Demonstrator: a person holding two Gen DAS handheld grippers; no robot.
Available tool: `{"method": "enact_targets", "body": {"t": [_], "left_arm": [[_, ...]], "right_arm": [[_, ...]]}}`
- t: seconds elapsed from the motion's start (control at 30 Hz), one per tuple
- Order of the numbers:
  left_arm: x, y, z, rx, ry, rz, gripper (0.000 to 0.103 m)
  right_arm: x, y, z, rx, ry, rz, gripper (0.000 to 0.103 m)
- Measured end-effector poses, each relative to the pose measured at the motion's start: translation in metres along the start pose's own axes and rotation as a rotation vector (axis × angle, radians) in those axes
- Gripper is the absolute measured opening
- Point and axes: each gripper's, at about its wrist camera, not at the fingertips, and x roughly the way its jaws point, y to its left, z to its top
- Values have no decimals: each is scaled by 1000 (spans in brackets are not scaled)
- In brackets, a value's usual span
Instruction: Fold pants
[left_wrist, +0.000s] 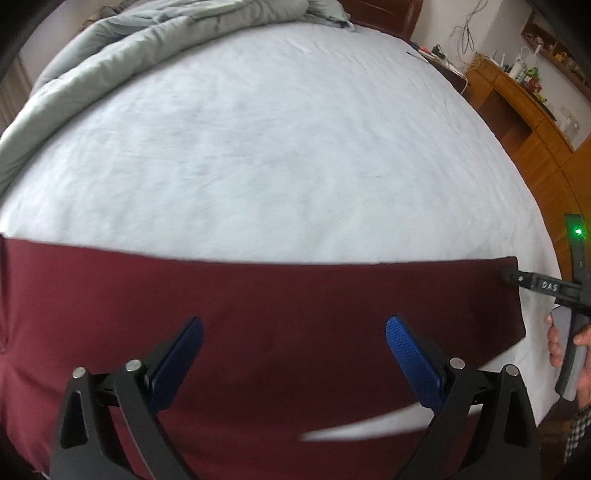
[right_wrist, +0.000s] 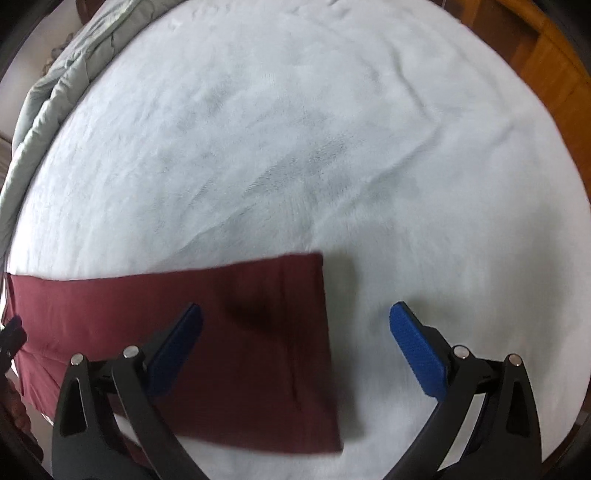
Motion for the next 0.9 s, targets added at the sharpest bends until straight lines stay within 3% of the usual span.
{"method": "enact_targets", "body": {"t": [0.07,0.17,0.23,0.3,0.33,0.63,0.8,0.9], "left_arm": [[15,-12,8,19,6,-8,99],[28,-21,15,56,23,-19,99],[34,-27,20,89,24,-35,99],[37,-33,24,134,19,-64,99],[38,-36,26,157,20,-78,99],[66,-70,37,480,88,-241,99],[74,-86,44,587,145,-379,99],[80,-92,49,615,224,-479,99]], "right_arm": [[19,-4,1,-12,32,16,101],[18,-7,1,-31,7,43,99],[7,-3,2,-109,-32,40,79],[-2,3,-3,-185,-49,75,31],[-4,5,-6,-205,-50,58,21],[-63,-20,-16,-220,-139,299,17],[-92,-8,-18,-270,-201,345,11],[-99,-4,-17,-296,-210,353,11]]}}
